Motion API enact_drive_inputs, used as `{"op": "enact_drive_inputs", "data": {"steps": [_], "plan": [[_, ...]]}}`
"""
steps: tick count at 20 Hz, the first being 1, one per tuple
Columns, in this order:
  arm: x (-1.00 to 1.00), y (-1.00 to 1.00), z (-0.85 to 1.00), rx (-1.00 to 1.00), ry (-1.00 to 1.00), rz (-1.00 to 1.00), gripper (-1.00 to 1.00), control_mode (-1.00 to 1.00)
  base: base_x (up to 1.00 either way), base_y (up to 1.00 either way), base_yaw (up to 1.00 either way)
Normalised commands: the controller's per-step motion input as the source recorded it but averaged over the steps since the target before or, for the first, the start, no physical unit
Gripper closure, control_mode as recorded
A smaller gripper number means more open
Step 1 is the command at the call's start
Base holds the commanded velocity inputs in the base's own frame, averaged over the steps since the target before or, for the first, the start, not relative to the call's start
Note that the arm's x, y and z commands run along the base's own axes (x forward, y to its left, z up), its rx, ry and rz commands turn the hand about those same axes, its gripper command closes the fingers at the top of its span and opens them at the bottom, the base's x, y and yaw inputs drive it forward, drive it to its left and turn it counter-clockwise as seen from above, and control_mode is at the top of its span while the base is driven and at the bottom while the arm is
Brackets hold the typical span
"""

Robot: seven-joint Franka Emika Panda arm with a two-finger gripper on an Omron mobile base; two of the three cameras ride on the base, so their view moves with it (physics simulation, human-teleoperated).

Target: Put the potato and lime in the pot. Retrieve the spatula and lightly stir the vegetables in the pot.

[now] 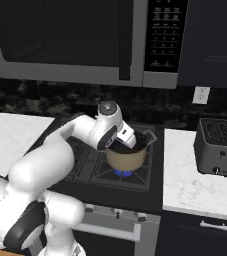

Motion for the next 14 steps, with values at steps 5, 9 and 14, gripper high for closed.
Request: {"op": "enact_drive_inputs", "data": {"steps": [5, 9, 14], "plan": [[-0.86, 0.78, 0.47, 0.00, 0.00, 0.09, -1.00, -1.00, 0.00, 0.00, 0.00], [-0.64, 0.99, 0.44, 0.00, 0.07, 0.13, -1.00, -1.00, 0.00, 0.00, 0.00], [-0.28, 0.99, 0.22, 0.00, 0.10, 0.16, -1.00, -1.00, 0.00, 0.00, 0.00]]}}
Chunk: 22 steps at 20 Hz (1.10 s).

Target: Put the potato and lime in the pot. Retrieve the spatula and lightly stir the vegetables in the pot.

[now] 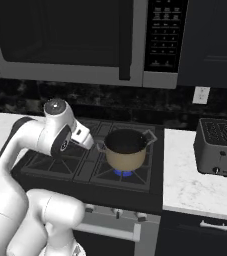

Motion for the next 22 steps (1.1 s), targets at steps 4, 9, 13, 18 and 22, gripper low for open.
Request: {"op": "enact_drive_inputs", "data": {"steps": [4, 9, 13, 18, 22], "plan": [[-0.27, 0.50, 0.14, -0.04, -0.01, 0.12, -1.00, -1.00, 0.00, 0.00, 0.00], [-0.34, 0.06, 0.01, -0.08, -0.08, 0.02, -1.00, -1.00, 0.00, 0.00, 0.00], [-0.01, 0.07, 0.00, -0.02, -0.01, 0.00, -1.00, -1.00, 0.00, 0.00, 0.00], [0.00, 0.00, 0.00, 0.00, 0.00, 0.00, -1.00, 1.00, -0.01, 0.78, 0.01], [0.00, 0.00, 0.00, 0.00, 0.00, 0.00, -1.00, 1.00, 0.00, 1.00, 0.01]]}}
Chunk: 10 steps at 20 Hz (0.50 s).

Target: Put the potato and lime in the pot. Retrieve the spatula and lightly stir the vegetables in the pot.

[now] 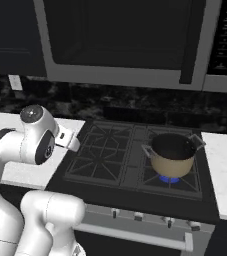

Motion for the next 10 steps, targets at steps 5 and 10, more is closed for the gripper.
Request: {"op": "enact_drive_inputs", "data": {"steps": [5, 10], "plan": [[0.04, 0.36, 0.00, -0.02, 0.01, 0.01, -1.00, -1.00, 0.00, 0.60, 0.01], [0.17, 0.88, -0.09, 0.00, 0.10, 0.11, -1.00, -1.00, 0.00, 0.00, 0.00]]}}
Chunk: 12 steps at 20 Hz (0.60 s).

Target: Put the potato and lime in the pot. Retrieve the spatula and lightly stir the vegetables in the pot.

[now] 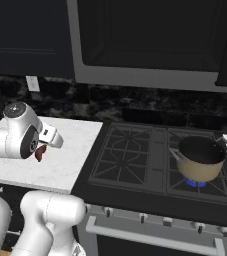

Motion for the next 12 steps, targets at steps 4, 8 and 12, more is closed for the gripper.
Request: {"op": "enact_drive_inputs", "data": {"steps": [4, 8, 12], "plan": [[0.32, 1.00, -0.42, 0.00, 0.22, 0.14, -1.00, -1.00, 0.00, 0.00, 0.00], [0.53, 0.98, -0.53, 0.00, 0.22, 0.12, -1.00, -1.00, 0.00, 0.00, 0.00], [0.59, 0.63, -0.64, 0.00, 0.14, 0.10, -1.00, -1.00, 0.00, 0.00, 0.00]]}}
